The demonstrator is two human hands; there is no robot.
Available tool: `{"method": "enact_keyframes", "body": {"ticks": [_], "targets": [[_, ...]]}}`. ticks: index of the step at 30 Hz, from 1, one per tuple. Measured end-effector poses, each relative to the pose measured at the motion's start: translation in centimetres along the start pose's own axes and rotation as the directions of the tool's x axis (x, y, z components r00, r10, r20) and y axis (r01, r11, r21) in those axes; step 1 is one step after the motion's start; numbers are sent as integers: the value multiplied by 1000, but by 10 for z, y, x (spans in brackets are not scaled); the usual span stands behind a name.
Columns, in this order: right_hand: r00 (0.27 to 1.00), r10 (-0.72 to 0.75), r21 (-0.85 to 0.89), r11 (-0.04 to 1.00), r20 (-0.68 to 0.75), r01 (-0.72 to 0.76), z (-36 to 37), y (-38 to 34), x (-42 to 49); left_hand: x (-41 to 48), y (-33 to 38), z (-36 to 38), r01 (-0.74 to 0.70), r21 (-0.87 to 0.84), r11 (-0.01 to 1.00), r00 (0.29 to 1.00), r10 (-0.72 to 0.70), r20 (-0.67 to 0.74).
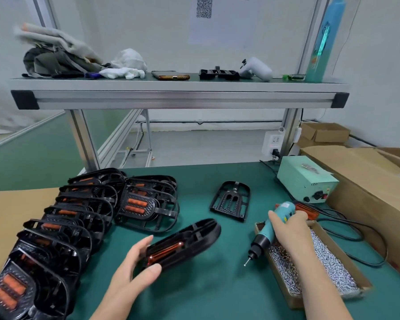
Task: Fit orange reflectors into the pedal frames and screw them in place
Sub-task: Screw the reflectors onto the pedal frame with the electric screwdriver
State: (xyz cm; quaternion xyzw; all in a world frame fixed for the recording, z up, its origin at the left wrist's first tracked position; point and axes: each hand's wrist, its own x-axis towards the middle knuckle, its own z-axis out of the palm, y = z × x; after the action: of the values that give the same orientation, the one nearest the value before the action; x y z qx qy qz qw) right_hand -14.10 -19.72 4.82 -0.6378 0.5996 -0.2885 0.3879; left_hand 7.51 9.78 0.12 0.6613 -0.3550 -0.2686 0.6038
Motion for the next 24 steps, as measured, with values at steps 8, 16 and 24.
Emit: {"method": "enact_keyframes", "body": {"ticks": [8,16,24], "targets": [[986,-147,-220,967,-76,127,-11,0,-9,14,-17,-3,-54,-222,974,992,28,-121],[452,-788,87,531,418,843,11,-57,-79,16,-18,-3,-89,-220,971,990,61,-130],[386,-873,284,467,298,838,40,-71,-94,15,-21,-4,-91,-242,966,994,71,-88]]}}
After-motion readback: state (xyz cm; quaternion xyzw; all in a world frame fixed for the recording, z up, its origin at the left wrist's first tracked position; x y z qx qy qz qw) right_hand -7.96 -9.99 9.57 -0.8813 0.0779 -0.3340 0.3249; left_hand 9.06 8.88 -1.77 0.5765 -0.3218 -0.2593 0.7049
